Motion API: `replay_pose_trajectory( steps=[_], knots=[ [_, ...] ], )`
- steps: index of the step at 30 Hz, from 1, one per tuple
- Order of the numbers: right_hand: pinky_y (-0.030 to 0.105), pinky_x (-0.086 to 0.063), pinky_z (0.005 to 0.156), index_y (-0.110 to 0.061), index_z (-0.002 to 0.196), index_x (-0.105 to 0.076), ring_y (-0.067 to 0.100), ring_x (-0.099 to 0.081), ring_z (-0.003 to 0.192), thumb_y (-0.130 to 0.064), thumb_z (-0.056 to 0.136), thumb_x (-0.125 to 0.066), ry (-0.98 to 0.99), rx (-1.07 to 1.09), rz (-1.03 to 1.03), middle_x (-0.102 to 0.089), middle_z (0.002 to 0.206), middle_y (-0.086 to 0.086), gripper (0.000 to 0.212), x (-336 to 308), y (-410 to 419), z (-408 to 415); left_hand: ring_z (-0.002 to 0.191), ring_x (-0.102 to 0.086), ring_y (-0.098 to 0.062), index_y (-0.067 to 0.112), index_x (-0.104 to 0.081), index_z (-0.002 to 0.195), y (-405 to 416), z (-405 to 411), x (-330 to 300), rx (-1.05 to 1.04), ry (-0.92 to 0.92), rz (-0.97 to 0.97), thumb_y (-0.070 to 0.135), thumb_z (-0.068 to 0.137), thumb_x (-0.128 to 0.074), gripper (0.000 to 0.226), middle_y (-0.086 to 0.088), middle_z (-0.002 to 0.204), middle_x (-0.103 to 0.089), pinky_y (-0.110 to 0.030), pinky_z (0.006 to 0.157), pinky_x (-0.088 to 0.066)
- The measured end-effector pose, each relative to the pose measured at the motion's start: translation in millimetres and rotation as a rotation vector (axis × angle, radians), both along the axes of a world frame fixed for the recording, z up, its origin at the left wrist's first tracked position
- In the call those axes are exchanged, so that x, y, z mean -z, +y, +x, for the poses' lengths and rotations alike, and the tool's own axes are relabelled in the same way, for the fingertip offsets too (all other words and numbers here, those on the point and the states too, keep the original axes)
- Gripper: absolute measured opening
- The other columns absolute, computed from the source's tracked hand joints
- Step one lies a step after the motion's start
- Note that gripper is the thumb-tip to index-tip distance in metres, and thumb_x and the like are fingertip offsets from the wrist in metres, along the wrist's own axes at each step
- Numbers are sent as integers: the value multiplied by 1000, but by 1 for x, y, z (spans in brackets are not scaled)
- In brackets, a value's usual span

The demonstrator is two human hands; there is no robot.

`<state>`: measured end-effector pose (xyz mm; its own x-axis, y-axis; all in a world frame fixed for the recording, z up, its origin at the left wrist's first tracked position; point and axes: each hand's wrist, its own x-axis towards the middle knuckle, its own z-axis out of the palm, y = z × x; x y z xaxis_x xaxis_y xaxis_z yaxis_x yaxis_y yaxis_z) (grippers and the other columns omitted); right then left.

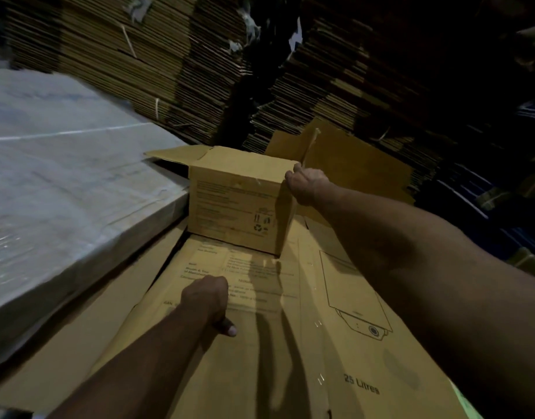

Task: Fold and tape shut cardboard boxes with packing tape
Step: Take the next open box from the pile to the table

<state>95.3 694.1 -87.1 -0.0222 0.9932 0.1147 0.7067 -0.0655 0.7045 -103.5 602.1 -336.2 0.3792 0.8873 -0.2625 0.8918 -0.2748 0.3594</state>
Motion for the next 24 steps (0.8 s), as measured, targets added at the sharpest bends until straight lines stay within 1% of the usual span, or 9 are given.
replay_pose_trajectory(
  steps=[3, 6, 9, 13, 15, 17, 19, 22, 24],
  knots=[
    [40, -59, 86, -18, 140, -62, 29, -64, 116, -17, 104, -62, -16, -11, -29, -58, 136, 13, 36, -9, -8, 0, 93, -69, -22, 23, -55, 82, -1, -2, 2, -1, -6, 20, 71, 53, -102, 72, 2, 96, -68, -39, 80, -59],
    [40, -60, 72, -15, 119, -73, 24, -66, 88, -16, 107, -58, -19, 4, 2, -64, 98, 6, 20, -16, -20, -3, 92, -71, -22, 23, -62, 86, -4, -2, 5, 5, 29, 48, 72, 51, -102, 72, 2, 94, -70, -42, 85, -64],
    [38, -58, 60, -16, 100, -75, 18, -60, 66, -18, 106, -58, -21, -33, 102, -57, 75, 1, 18, -26, -47, -13, 101, -70, -22, 19, -69, 112, -10, 6, 8, -45, 27, 73, 57, 71, -99, 63, 0, 107, -70, -38, 85, -59],
    [37, -60, 57, -16, 89, -69, 18, -59, 60, -23, 107, -58, -2, -101, 84, -56, 70, 1, 22, -35, -117, -42, 119, -66, -22, 24, -59, 132, -29, 6, 3, -76, 95, 189, 66, 79, -89, 74, -1, 129, -64, -38, 91, -55],
    [37, -59, 56, -16, 90, -64, 16, -58, 59, -27, 110, -55, 1, -116, 26, -54, 71, 1, 24, -39, -164, -54, 115, -70, -21, 26, -65, 129, -58, 3, -7, -77, 74, 250, 64, 90, -80, 57, 1, 126, -69, -35, 88, -55],
    [35, -59, 56, -17, 93, -61, 13, -57, 61, -32, 111, -53, 58, -133, -44, -55, 75, 0, 24, -50, -210, -64, 108, -72, -19, 31, -70, 121, -102, -10, -18, -61, -100, 248, 69, 96, -66, 45, 4, 120, -73, -33, 80, -52],
    [32, -54, 53, -20, 99, -62, 11, -55, 62, -36, 111, -50, 128, -155, -98, -58, 82, 0, 23, -66, -257, -72, 114, -71, -16, 41, -66, 135, -156, -32, -32, -83, -285, 328, 81, 97, -50, 58, 10, 139, -70, -34, 84, -57],
    [28, -41, 52, -23, 107, -58, 9, -47, 63, -36, 113, -44, 192, -129, -199, -55, 91, -2, 20, -78, -336, -84, 152, -50, -13, 40, -34, 170, -234, -67, -70, -62, -601, 582, 75, 104, -55, 78, 10, 179, -29, -31, 108, -51],
    [32, -50, 60, -21, 105, -58, 13, -55, 69, -31, 115, -40, 266, -113, -215, -57, 88, -1, 22, -82, -395, -92, 167, -23, -22, 34, -19, 175, -279, -80, -116, -52, -642, 657, 81, 99, -57, 98, -1, 184, -8, -41, 125, -33]
  ],
)
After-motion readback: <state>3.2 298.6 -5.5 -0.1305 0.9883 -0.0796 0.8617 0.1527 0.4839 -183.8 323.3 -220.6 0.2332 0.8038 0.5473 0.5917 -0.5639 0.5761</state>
